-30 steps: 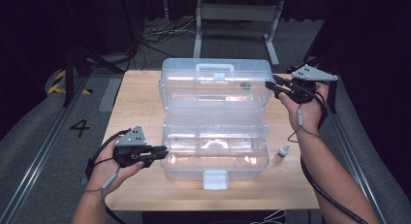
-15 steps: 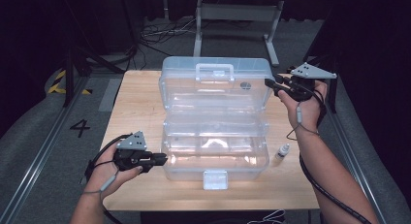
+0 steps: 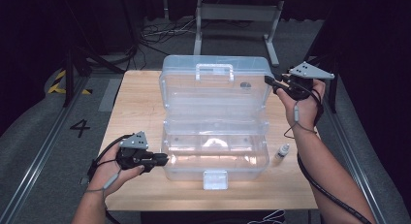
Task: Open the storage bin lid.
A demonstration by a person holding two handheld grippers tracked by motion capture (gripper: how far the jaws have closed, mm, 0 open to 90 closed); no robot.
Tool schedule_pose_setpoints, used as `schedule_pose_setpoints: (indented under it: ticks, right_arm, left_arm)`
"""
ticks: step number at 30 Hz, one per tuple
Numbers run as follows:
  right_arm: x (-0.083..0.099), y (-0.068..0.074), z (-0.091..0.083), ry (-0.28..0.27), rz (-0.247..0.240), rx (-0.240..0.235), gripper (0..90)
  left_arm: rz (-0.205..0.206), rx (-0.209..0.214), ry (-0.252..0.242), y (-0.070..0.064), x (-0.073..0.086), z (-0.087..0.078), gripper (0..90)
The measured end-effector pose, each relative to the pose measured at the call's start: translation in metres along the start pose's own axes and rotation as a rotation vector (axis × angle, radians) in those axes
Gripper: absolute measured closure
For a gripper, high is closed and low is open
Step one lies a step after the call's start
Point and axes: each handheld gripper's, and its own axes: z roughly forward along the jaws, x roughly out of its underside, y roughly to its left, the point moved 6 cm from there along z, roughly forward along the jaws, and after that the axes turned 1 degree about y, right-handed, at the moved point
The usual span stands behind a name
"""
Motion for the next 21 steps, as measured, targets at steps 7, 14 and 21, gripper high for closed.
schedule_pose_setpoints:
  ticks: [7,14,21]
  right_arm:
    - [0.000,-0.002,0.003,-0.011,-0.009,0.005,70.8]
    - [-0.002,-0.004,0.008,-0.018,-0.019,0.023,72.1]
    - [-0.002,-0.009,0.015,-0.050,-0.006,0.039,77.3]
  left_arm:
    - [0.000,0.005,-0.008,0.000,0.001,0.000,80.7]
    - [-0.003,0.009,-0.012,0.001,0.001,0.001,81.3]
    - [0.004,0.014,0.003,0.000,0.000,0.005,81.1]
